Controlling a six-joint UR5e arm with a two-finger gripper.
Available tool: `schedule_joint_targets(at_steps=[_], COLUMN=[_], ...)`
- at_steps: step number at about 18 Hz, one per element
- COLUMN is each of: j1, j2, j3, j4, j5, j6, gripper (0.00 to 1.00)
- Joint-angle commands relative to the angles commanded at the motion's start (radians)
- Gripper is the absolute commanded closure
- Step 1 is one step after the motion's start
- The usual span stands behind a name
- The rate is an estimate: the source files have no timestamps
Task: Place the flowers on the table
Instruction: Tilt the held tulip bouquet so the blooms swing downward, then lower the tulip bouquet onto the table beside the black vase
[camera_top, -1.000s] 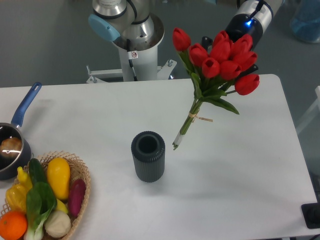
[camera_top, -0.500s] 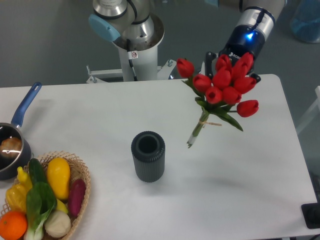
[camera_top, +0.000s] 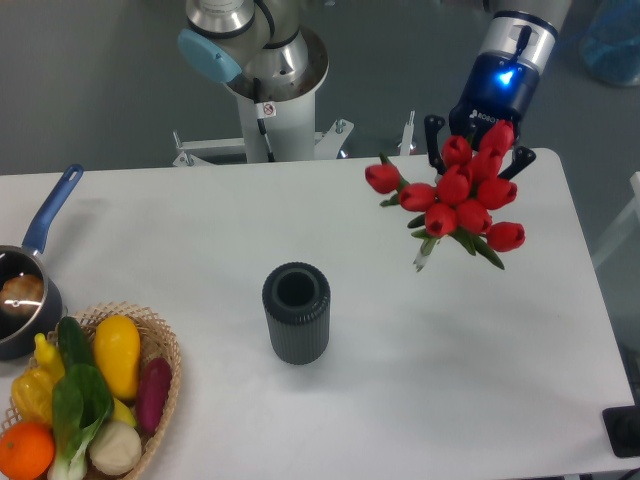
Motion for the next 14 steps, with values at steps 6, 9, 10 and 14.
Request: schedule_joint_targets(at_steps=[6, 9, 10, 14], j1=[-0.005, -0.011, -0.018, -0.04], j2=[-0.014, -0.02, -0.024, -0.047], j3=[-0.005, -0.008, -0.009, -0.011], j4=[-0.005, -0.006, -0.006, -0.006], j5=[0.157, 0.249, 0.269, 0.361], j6=[0.0, 0.002, 0.002, 0.0], gripper=[0.67, 0.67, 0.67, 0.67])
